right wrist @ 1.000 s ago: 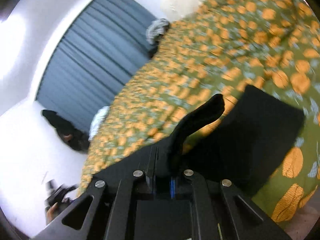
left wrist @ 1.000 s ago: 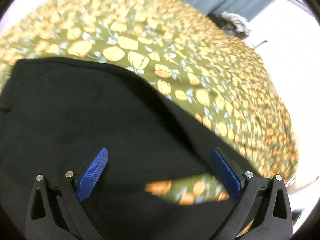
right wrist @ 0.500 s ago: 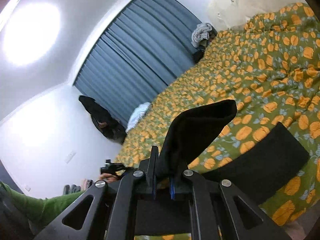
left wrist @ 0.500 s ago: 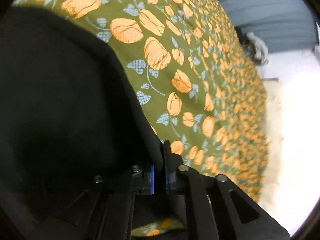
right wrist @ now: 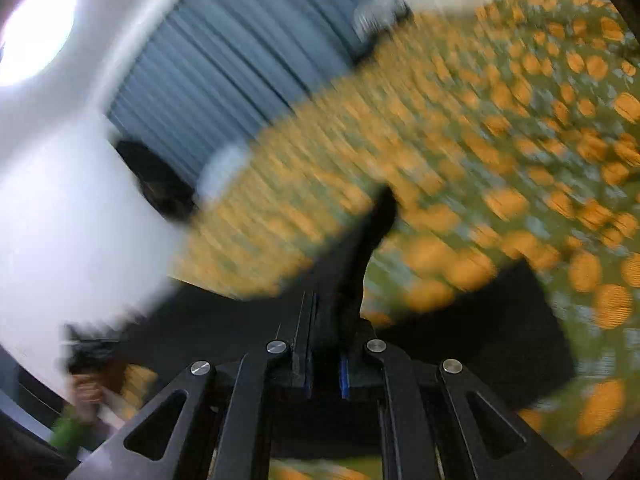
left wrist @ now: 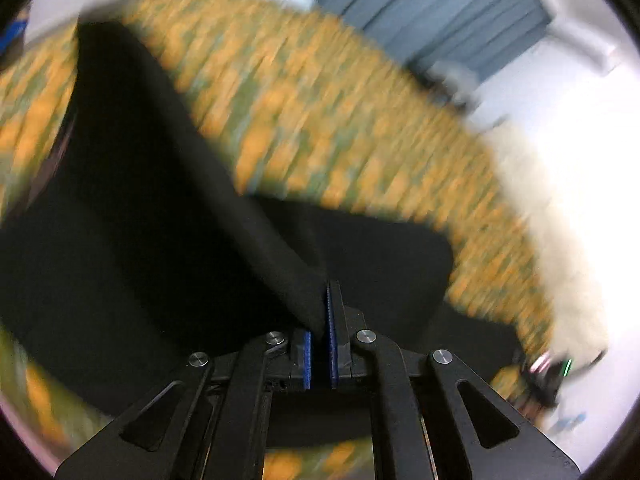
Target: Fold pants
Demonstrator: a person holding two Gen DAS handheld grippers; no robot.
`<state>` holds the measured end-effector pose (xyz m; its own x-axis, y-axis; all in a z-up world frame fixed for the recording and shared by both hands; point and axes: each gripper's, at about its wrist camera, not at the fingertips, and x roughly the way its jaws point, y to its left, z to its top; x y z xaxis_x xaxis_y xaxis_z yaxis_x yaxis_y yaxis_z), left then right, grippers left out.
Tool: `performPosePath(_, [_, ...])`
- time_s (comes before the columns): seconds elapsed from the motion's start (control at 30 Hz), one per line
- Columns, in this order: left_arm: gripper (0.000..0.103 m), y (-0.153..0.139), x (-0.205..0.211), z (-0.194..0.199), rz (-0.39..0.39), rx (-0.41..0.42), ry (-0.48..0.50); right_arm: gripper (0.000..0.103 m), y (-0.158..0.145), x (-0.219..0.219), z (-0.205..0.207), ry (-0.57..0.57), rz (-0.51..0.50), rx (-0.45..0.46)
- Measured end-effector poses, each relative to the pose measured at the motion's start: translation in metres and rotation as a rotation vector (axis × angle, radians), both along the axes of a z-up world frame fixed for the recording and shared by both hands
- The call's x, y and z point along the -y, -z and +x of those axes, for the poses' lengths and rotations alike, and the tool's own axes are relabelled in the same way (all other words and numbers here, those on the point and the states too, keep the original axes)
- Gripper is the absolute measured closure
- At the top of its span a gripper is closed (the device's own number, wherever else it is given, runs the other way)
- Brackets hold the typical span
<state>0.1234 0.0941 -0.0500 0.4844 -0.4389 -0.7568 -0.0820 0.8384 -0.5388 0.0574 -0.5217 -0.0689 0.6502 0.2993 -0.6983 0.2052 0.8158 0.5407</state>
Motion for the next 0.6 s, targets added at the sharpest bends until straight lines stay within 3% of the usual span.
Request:
performPosePath(0.07, [0.099, 0.043, 0.012, -0.022, 0.047, -0.108, 0.024, 0.094, 0.041, 0.009, 0.004, -0.011, -0.038, -0.173])
performPosePath(0.13, [0.099, 0.062, 0.018, -0.033, 0.053, -0.141, 0.017, 0.094, 0.06, 0.014, 0.0, -0.013, -0.072, -0.24])
performPosePath(0.37, [0.099, 0.056, 0.055, -0.03, 0.111, -0.112, 0.131, 0.094, 0.046, 0.043, -0.019, 0.09, -0.132, -0.215])
performPosePath(0.6, [0.098, 0.067, 0.061, -0.037, 0.108, -0.143, 0.126, 0.094, 0.063, 0.053, -0.022, 0.13, -0.146, -0.282])
